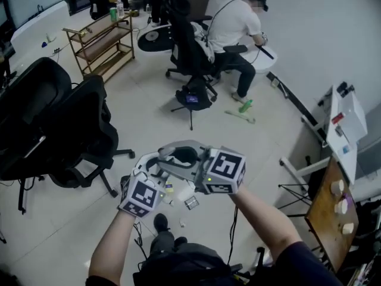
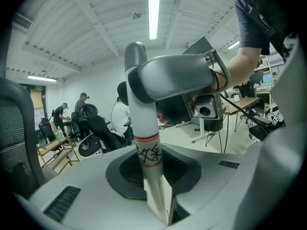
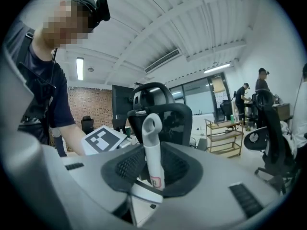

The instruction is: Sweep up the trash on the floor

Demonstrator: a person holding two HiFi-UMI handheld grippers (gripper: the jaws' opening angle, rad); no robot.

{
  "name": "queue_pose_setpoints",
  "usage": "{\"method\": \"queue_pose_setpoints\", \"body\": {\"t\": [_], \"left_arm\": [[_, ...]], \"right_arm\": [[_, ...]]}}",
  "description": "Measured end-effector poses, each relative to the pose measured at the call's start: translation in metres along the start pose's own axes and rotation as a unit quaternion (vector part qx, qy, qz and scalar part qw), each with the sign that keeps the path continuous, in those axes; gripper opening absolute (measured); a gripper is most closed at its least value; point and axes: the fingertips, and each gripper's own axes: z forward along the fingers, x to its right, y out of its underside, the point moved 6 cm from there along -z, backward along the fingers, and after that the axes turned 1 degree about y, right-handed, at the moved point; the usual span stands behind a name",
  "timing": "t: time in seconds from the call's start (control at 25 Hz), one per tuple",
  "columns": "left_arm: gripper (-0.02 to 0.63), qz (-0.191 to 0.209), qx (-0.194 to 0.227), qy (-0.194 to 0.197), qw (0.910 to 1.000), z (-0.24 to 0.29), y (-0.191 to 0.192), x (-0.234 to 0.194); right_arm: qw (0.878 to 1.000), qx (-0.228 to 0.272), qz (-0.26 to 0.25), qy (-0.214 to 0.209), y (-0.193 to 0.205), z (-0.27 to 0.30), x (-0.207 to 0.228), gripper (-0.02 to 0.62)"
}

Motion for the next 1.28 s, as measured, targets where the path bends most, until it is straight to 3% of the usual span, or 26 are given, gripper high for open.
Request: {"method": "queue_pose_setpoints", "body": {"t": [0.2, 0.44, 0.64, 0.84, 1.04, 1.28], "left_arm": [[0.057, -0.023, 0.002, -0.025, 0.9994, 0.017, 0.02, -0.038], [0.055, -0.048, -0.026, -0.052, 0.9971, 0.042, 0.052, -0.06], [0.055, -0.066, -0.044, -0.087, 0.993, 0.071, 0.068, -0.055], [0.054, -0.087, -0.062, -0.125, 0.9864, 0.101, 0.08, -0.036], [0.054, -0.123, -0.068, -0.131, 0.9813, 0.118, 0.085, -0.015], [0.052, -0.12, -0.065, -0.098, 0.9858, 0.138, 0.076, 0.0]], "right_arm": [[0.999, -0.018, -0.002, -0.029, 0.005, 0.03, 0.037, 0.115], [0.997, -0.042, -0.006, -0.072, 0.029, 0.053, 0.073, 0.118], [0.993, -0.047, 0.007, -0.108, 0.055, 0.044, 0.1, 0.118], [0.985, -0.069, -0.02, -0.156, 0.079, 0.026, 0.112, 0.118], [0.982, -0.066, -0.034, -0.176, 0.095, 0.01, 0.112, 0.118], [0.984, -0.048, -0.029, -0.167, 0.102, -0.018, 0.118, 0.12]]}}
